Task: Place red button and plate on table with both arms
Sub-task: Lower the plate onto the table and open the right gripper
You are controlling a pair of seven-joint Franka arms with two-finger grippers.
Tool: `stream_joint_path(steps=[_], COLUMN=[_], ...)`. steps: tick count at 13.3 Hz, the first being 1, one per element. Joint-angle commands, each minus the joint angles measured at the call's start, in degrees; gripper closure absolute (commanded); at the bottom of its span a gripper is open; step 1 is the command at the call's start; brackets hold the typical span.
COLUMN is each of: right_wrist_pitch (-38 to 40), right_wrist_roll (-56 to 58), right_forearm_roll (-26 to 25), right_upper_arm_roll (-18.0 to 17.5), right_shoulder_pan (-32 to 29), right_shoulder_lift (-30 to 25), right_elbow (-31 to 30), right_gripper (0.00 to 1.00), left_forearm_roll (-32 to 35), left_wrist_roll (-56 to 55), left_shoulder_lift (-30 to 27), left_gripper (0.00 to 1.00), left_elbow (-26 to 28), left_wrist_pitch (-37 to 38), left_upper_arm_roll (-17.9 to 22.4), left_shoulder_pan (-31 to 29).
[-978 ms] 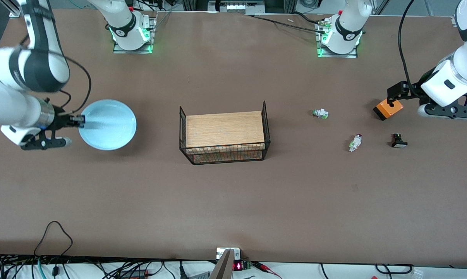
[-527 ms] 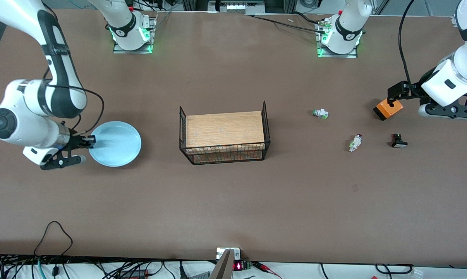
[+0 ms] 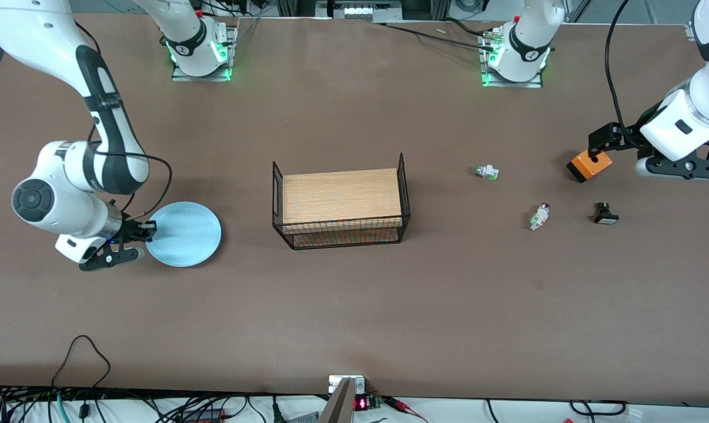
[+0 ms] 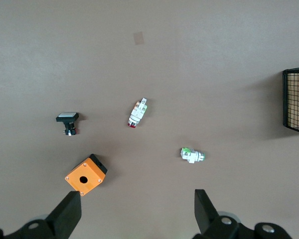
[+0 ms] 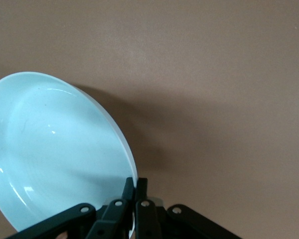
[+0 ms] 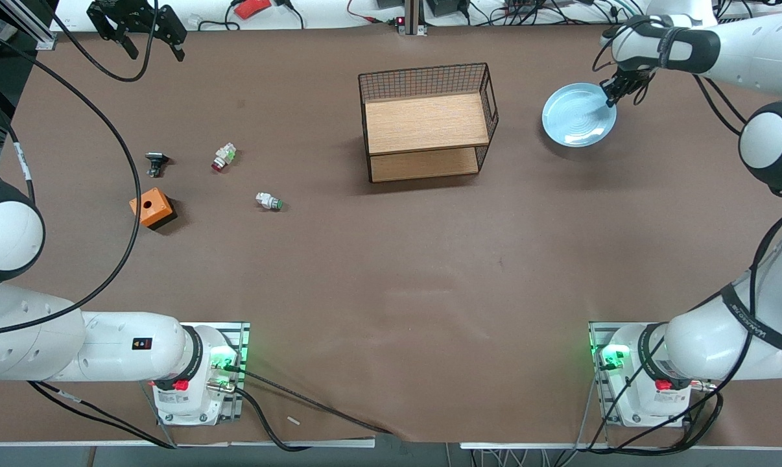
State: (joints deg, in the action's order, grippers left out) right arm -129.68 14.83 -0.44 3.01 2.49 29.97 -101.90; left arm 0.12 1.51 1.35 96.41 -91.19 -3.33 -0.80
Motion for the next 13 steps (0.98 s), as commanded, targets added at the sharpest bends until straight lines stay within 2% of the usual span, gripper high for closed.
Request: stream_joint_path(steps=[1, 7, 10, 13], right_wrist_pitch=[-3.12, -10.24, -12.17, -14.99], right_wrist_roll=[1.43, 2.12, 2.13, 2.13], right_forearm_roll=[0.00, 0.00, -0.09, -0.09], right_upper_arm_roll=[-0.90, -0.90, -0.99, -0.99], right_shoulder_pan=[-0.74, -0.74, -0.65, -0.56], right_shoulder_lift=[1.75, 3.25, 4.13, 4.48], right_elbow=[0.03, -2.69, -2.86, -4.18], right_gripper=[1.00, 1.00, 0.96, 0.87], left_forearm_roll=[1.11, 1.20, 1.20, 1.20], left_wrist_roll=[0.95, 0.95, 0.86, 0.86], left_shoulder_lift=[0.67, 0.67, 0.67, 0.67], left_gripper=[0.00, 0.00, 0.00, 0.00], left_elbow=[-1.40, -1.48, -1.40, -1.40], left_wrist_pitch=[0.14, -0.04, -0.04, -0.04], left_upper_arm_roll=[-0.18, -0.27, -0.27, -0.27], left_shoulder_pan=[0.10, 0.36, 0.36, 0.45])
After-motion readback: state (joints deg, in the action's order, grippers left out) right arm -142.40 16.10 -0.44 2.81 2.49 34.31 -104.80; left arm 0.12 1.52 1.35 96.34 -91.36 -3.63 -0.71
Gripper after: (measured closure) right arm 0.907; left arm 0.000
